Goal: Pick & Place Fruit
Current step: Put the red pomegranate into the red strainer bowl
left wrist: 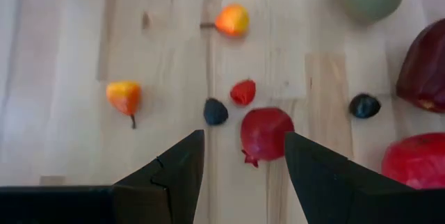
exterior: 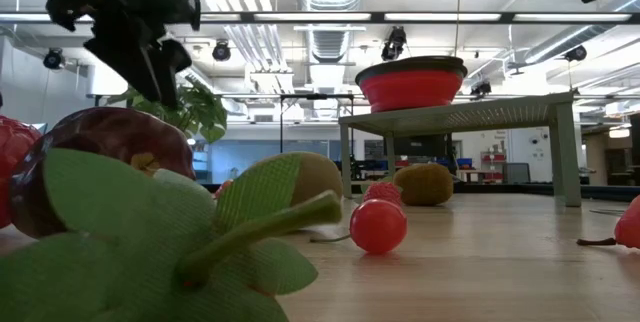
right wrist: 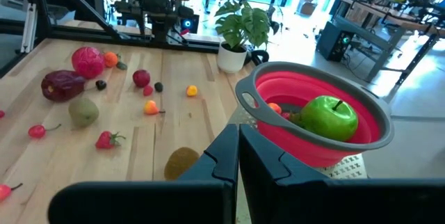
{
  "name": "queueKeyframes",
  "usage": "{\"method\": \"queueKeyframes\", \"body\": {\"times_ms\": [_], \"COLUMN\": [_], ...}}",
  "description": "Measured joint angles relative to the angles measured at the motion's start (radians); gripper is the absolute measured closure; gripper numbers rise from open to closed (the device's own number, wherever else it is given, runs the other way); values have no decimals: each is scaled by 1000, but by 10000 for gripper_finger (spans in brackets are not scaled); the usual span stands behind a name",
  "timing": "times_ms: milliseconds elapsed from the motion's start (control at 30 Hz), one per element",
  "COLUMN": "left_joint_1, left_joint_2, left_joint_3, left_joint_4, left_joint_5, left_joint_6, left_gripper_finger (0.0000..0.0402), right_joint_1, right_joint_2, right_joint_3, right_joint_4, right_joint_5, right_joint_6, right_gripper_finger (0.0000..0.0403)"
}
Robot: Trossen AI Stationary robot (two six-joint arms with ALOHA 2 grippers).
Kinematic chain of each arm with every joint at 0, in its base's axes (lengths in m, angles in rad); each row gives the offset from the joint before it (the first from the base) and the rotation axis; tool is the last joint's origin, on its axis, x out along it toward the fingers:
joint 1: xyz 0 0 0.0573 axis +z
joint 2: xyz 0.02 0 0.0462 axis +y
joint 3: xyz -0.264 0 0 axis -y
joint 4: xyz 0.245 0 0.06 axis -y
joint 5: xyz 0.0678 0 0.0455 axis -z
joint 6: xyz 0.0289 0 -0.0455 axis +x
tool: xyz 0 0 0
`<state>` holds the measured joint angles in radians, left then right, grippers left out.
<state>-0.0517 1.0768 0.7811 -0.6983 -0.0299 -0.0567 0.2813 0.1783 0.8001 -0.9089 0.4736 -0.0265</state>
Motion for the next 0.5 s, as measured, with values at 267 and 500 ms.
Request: {"method": "queueKeyframes", "body": {"times_ms": [267,500], "left_joint_1": [-8,-31], "left_joint_2": [110,217], "left_joint_3": [0,0], "left_joint_4": [2,12], "left_joint_5": [47,78], "left_joint_6": [-5,-5], "left_gripper_finger": [197,197], "right_joint_1": [0,0], "right_joint_2": [0,0], "right_joint_3": [0,0], "right_joint_4": [0,0], "right_joint_5": [0,0], "right_joint_6": [0,0], "right_gripper_finger": [394,394]}}
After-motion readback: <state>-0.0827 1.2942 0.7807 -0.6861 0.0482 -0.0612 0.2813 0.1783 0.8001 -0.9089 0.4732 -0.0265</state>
